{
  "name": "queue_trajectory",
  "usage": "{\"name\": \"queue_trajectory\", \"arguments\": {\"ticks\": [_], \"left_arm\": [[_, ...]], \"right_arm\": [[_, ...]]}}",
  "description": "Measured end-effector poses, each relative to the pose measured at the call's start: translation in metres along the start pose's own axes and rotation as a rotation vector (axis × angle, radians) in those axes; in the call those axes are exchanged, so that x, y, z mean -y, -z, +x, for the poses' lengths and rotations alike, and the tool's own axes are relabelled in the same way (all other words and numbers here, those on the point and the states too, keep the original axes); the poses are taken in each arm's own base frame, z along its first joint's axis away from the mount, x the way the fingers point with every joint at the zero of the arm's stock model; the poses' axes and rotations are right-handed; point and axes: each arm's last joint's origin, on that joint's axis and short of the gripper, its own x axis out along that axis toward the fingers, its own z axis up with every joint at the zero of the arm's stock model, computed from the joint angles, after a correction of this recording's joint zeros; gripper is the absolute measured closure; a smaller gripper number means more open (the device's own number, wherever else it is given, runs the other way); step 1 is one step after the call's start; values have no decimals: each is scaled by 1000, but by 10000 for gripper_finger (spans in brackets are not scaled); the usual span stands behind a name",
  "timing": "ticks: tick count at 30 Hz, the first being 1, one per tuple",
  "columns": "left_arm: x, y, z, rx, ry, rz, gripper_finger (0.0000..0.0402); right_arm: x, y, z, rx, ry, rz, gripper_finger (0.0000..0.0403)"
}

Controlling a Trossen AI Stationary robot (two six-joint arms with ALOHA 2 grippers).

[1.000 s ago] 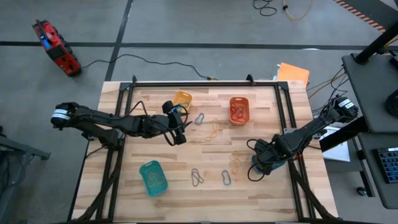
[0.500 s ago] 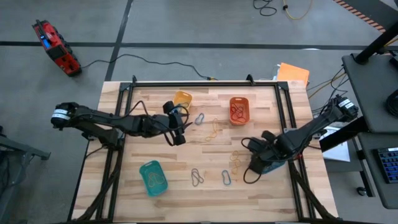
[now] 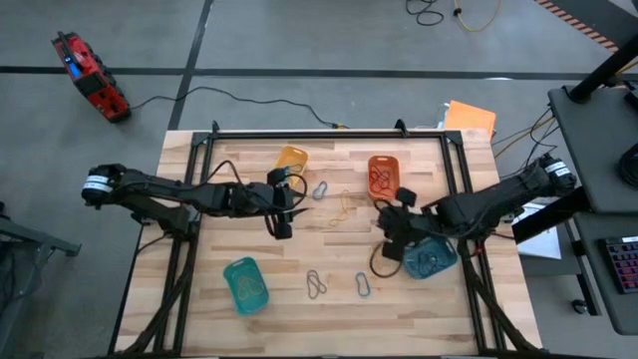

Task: Sort rubber bands into baskets
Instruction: Put the yellow rubber band into the green bin

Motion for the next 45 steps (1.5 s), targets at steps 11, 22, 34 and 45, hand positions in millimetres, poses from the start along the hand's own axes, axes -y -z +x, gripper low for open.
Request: {"name": "queue_trajectory", "arguments": {"ticks": [11, 22, 34, 45], "left_arm": [[2, 4, 0, -33, 106, -68, 244], [1, 1, 1, -8, 92, -113, 245], [17, 14, 52, -17, 85, -134, 244], [29, 34, 95, -140, 40, -116, 219]], "right_arm": [[10, -20, 25, 275, -48, -113, 351], [11, -30, 58, 431, -31, -10, 349], [16, -22, 61, 281, -7, 33, 349], [27, -17, 29, 290, -28, 77, 340]]}}
